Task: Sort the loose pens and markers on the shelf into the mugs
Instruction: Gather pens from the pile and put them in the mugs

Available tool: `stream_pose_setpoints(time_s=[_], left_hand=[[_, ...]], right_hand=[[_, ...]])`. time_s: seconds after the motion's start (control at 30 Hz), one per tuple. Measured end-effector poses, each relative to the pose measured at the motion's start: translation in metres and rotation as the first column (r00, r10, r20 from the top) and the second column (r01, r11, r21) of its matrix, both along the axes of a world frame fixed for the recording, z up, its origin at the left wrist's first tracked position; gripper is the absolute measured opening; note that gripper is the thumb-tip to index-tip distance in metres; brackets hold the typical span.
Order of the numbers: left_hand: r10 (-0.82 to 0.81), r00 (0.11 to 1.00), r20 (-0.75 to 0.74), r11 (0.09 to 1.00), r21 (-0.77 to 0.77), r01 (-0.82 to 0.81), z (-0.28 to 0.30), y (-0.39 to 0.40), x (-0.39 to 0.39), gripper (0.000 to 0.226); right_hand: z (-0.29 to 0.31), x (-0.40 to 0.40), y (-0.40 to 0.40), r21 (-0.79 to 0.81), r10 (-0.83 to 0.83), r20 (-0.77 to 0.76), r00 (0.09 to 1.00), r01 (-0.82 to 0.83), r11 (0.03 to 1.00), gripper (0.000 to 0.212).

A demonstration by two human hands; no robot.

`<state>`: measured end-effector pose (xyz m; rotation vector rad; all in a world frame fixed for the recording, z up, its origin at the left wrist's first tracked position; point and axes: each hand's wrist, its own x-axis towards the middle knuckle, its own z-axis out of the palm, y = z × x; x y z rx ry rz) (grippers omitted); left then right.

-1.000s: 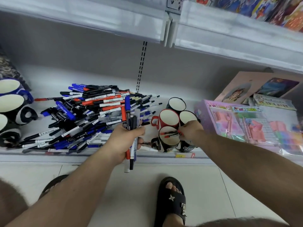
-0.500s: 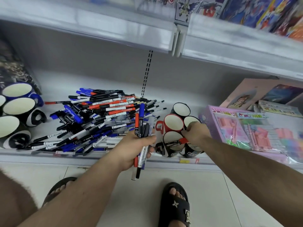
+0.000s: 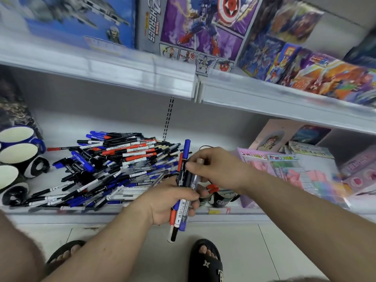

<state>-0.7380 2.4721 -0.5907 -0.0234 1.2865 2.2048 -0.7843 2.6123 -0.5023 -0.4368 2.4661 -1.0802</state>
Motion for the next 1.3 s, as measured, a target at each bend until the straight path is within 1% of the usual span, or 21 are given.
stream_pose_setpoints(time_s=[0.07,0.13,0.23,0.27,0.37,0.47,0.53,0.57,0.6,0.63,0.67,0.7,0.73,0.8,0.87,0.93,1.0,1.1,1.2,1.3], left_hand=[[-0.024,1.0,-0.009,0.999,0.043,0.025,0.004,0.0,0.004,0.031],[-0.054,0.998,-0.02,0.997,0.061,0.055,0.008,-0.001,0.007,0.034],[-0.019,1.0,0.017,0.994,0.104,0.017,0.014,-0.002,0.011,0.027],[0.007,0.999,0.04,0.993,0.12,-0.012,0.016,-0.002,0.012,0.028],[0.104,0.988,0.114,0.982,0.145,-0.12,0.012,-0.002,0.013,0.032],[0.157,0.976,0.149,0.974,0.142,-0.179,0.005,-0.002,0.013,0.031],[0.198,0.964,0.178,0.962,0.155,-0.226,-0.001,-0.001,0.011,0.031],[0.223,0.955,0.197,0.954,0.159,-0.256,-0.004,-0.001,0.009,0.032],[0.244,0.946,0.213,0.946,0.16,-0.28,-0.007,0.0,0.008,0.033],[0.255,0.941,0.222,0.942,0.162,-0.293,-0.009,0.002,0.007,0.034],[0.257,0.94,0.224,0.943,0.158,-0.295,-0.01,0.004,0.007,0.035],[0.251,0.943,0.219,0.946,0.148,-0.287,-0.012,0.005,0.007,0.036],[0.243,0.947,0.209,0.952,0.134,-0.274,-0.015,0.007,0.006,0.036],[0.233,0.954,0.191,0.96,0.11,-0.257,-0.018,0.008,0.004,0.036],[0.241,0.952,0.191,0.96,0.098,-0.263,-0.02,0.008,-0.001,0.034],[0.254,0.944,0.212,0.958,0.079,-0.276,-0.023,0.008,-0.005,0.031],[0.275,0.928,0.251,0.953,0.057,-0.297,-0.028,0.008,-0.01,0.029],[0.28,0.923,0.264,0.951,0.054,-0.304,-0.036,0.009,-0.016,0.026],[0.277,0.92,0.276,0.952,0.049,-0.301,-0.041,0.014,-0.019,0.025],[0.253,0.922,0.292,0.96,0.043,-0.277,-0.046,0.017,-0.021,0.027]], right_hand=[[0.003,0.005,0.003,0.01,-0.031,-0.035,0.999,0.031,0.999,0.017],[0.005,0.007,0.008,-0.039,-0.098,-0.017,0.995,0.097,0.995,0.019],[0.004,0.008,0.015,-0.131,-0.245,-0.023,0.969,0.24,0.962,0.017],[0.003,0.008,0.018,-0.191,-0.303,-0.012,0.953,0.295,0.936,0.014],[0.005,0.003,0.031,-0.367,-0.472,0.045,0.881,0.454,0.812,0.008],[0.008,-0.008,0.054,-0.454,-0.589,0.051,0.806,0.544,0.705,0.003],[0.006,-0.02,0.074,-0.491,-0.665,0.058,0.744,0.602,0.63,0.003],[0.002,-0.029,0.086,-0.477,-0.7,0.026,0.714,0.624,0.619,0.002],[-0.007,-0.038,0.099,-0.419,-0.722,-0.05,0.69,0.642,0.643,0.008],[-0.017,-0.048,0.112,-0.315,-0.71,-0.158,0.686,0.646,0.695,0.015],[-0.03,-0.057,0.124,-0.171,-0.666,-0.267,0.697,0.646,0.744,0.02],[-0.042,-0.066,0.134,-0.017,-0.608,-0.351,0.712,0.645,0.764,0.022],[-0.055,-0.074,0.14,0.11,-0.552,-0.402,0.73,0.637,0.763,0.022],[-0.079,-0.09,0.147,0.304,-0.463,-0.443,0.768,0.614,0.728,0.02],[-0.099,-0.101,0.145,0.437,-0.411,-0.445,0.796,0.593,0.677,0.019],[-0.118,-0.107,0.142,0.468,-0.444,-0.407,0.799,0.599,0.649,0.019],[-0.138,-0.109,0.139,0.489,-0.463,-0.351,0.814,0.581,0.651,0.02],[-0.159,-0.108,0.135,0.438,-0.512,-0.228,0.828,0.557,0.706,0.019],[-0.171,-0.11,0.133,0.42,-0.518,-0.153,0.841,0.53,0.736,0.017],[-0.177,-0.111,0.132,0.486,-0.481,-0.104,0.871,0.466,0.739,0.022]])
